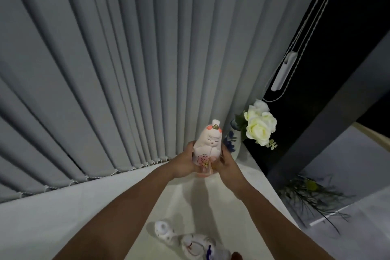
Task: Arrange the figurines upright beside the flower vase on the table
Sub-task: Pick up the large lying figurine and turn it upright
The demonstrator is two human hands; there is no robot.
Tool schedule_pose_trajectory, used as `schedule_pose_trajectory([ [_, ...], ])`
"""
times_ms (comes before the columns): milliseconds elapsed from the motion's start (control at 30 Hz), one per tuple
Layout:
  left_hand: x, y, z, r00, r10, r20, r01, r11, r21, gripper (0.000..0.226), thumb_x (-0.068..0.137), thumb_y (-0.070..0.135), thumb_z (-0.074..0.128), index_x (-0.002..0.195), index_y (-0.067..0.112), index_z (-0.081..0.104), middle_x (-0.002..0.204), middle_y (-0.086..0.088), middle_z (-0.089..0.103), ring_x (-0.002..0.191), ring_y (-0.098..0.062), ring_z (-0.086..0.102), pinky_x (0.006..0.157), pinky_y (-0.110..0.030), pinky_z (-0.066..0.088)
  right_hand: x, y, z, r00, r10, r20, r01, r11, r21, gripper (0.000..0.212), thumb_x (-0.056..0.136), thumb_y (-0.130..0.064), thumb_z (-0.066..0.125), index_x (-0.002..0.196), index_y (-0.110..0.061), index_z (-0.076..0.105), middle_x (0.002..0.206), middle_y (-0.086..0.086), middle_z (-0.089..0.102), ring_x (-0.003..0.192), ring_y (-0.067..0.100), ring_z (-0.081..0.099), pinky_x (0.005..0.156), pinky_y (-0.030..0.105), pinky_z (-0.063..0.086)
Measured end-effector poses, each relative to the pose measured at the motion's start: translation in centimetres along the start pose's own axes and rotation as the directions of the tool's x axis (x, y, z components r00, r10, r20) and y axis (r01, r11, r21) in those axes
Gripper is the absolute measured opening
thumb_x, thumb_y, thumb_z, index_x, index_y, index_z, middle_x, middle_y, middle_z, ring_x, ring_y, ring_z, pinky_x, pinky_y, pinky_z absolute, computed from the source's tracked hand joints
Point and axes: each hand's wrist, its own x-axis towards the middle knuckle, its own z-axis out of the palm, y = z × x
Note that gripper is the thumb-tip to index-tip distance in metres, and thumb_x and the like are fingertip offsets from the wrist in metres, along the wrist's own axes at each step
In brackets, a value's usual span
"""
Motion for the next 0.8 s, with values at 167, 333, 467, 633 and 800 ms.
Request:
schedule_pose_trajectory([
  [167, 2.3, 0.3, 0.1, 1.0, -0.02, 0.003, 0.02, 1.0, 0.001, 0.092, 0.072, 0.015, 0.081, 0.14, 0.024, 0.019, 0.127, -0.001, 0.053, 0.118, -0.02, 0.054, 0.098, -0.034, 0.049, 2.6, 1.1, -1.3, 0.999, 0.036, 0.025, -0.036, 0.999, 0.012, 0.056, 0.098, 0.004, 0.043, 0.148, -0.013, 0.025, 0.144, 0.011, 0.047, 0.111, 0.008, 0.056, 0.075, 0.01, 0.054],
  [333, 3.8, -0.2, -0.2, 0.999, -0.043, 0.003, 0.043, 0.998, 0.042, 0.092, 0.072, 0.011, 0.08, 0.14, 0.018, 0.019, 0.13, -0.003, 0.053, 0.115, -0.017, 0.053, 0.091, -0.027, 0.047, 3.7, 2.2, -1.3, 0.999, 0.042, 0.014, -0.043, 0.99, 0.136, 0.059, 0.095, 0.012, 0.042, 0.147, -0.01, 0.025, 0.142, 0.013, 0.044, 0.108, 0.007, 0.057, 0.074, 0.014, 0.055],
  [467, 4.5, -1.0, -0.3, 0.999, -0.051, 0.008, 0.05, 0.996, 0.072, 0.091, 0.071, 0.014, 0.081, 0.139, 0.021, 0.021, 0.128, -0.003, 0.055, 0.114, -0.018, 0.055, 0.096, -0.032, 0.049, 4.4, 3.5, -1.1, 0.999, 0.042, -0.023, -0.036, 0.975, 0.219, 0.067, 0.092, 0.018, 0.041, 0.149, -0.009, 0.021, 0.148, 0.014, 0.037, 0.116, 0.018, 0.054, 0.084, 0.018, 0.056],
  [633, 4.8, -1.8, -0.4, 0.998, -0.054, 0.022, 0.052, 0.995, 0.085, 0.095, 0.07, 0.017, 0.082, 0.14, 0.023, 0.019, 0.127, 0.001, 0.053, 0.114, -0.017, 0.053, 0.099, -0.034, 0.05, 4.5, 4.0, -0.9, 0.995, 0.064, -0.071, -0.045, 0.968, 0.248, 0.064, 0.092, 0.018, 0.038, 0.148, -0.01, 0.022, 0.139, 0.006, 0.039, 0.109, 0.005, 0.052, 0.076, 0.012, 0.055],
  [800, 5.2, -1.5, -0.6, 0.998, -0.03, 0.062, 0.027, 0.998, 0.057, 0.087, 0.074, 0.006, 0.078, 0.141, 0.023, 0.025, 0.123, 0.006, 0.053, 0.104, -0.005, 0.053, 0.073, -0.005, 0.05, 4.9, 3.9, -0.9, 0.981, 0.136, -0.142, -0.103, 0.97, 0.22, 0.062, 0.096, 0.009, 0.042, 0.148, -0.019, 0.026, 0.14, 0.004, 0.045, 0.122, 0.019, 0.051, 0.086, 0.019, 0.055],
])
